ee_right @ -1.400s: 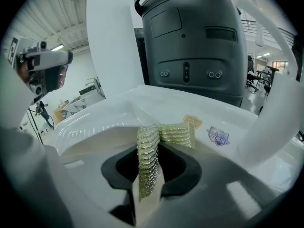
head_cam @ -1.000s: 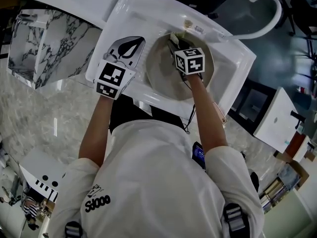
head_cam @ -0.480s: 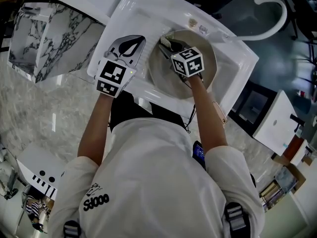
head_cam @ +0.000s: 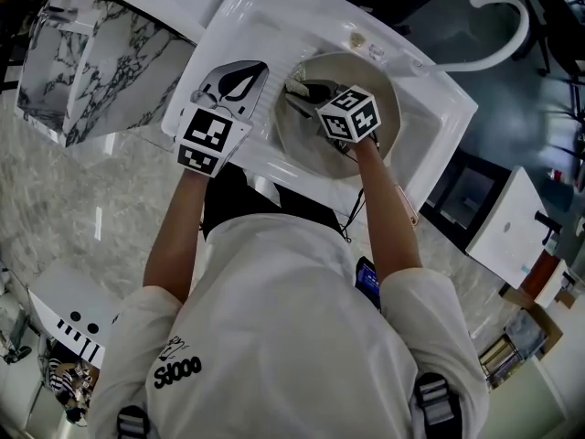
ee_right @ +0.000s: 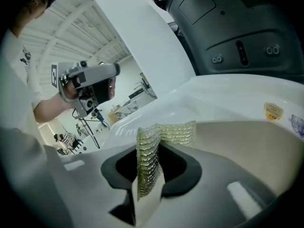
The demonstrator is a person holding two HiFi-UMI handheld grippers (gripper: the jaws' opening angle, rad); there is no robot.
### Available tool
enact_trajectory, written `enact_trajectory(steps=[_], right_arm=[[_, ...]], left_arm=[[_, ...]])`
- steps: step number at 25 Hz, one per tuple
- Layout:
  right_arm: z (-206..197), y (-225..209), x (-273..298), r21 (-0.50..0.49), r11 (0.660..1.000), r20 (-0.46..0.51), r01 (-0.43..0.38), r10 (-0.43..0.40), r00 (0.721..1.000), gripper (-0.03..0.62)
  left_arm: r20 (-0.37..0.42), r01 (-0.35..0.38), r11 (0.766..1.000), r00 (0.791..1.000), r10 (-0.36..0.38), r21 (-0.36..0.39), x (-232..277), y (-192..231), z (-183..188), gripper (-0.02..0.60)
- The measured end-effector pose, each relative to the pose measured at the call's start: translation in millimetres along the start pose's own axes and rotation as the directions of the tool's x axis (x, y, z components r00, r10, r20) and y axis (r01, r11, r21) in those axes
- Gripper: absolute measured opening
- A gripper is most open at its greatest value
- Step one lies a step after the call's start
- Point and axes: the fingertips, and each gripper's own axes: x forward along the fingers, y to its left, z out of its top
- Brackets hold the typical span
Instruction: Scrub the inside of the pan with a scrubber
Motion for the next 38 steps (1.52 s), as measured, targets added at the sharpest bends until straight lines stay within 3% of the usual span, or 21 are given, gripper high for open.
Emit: enact_trajectory(steps=[7, 14, 21, 26, 34, 38], right_arm=[[-24, 40, 5, 0.012, 0.987, -0.066, -0.163, 0.163, 0.984, 0.101], [-50, 64, -4, 0.069, 0.961, -0.123, -0.266, 0.273, 0.954, 0.100], [-82, 91, -31, 0.110, 0.907, -0.222, -0.407, 0.422, 0.879, 0.100], [-92, 104, -51, 0.164, 0.862, -0.242, -0.480, 0.507, 0.827, 0.101], [-94, 101, -47, 0.221, 0.851, -0.230, -0.476, 0.520, 0.823, 0.100], [-99, 90, -39, 0.219, 0.876, -0.248, -0.429, 0.475, 0.844, 0.098]], left_arm=[[0.003, -0.008, 1.000, 1.000, 0.008, 0.000, -3, 1, 0, 0.005], [0.004, 0.001, 1.000, 1.000, -0.001, 0.002, -3, -5, 0, 0.005], [0.003, 0.010, 1.000, 1.000, -0.010, 0.007, -3, -8, 0, 0.005], [-0.002, 0.020, 1.000, 1.000, -0.020, 0.007, -2, -10, -2, 0.005], [-0.005, 0.030, 1.000, 1.000, -0.030, 0.009, 1, -11, -2, 0.005], [-0.013, 0.031, 1.000, 0.999, -0.030, 0.007, 3, -9, -5, 0.005]])
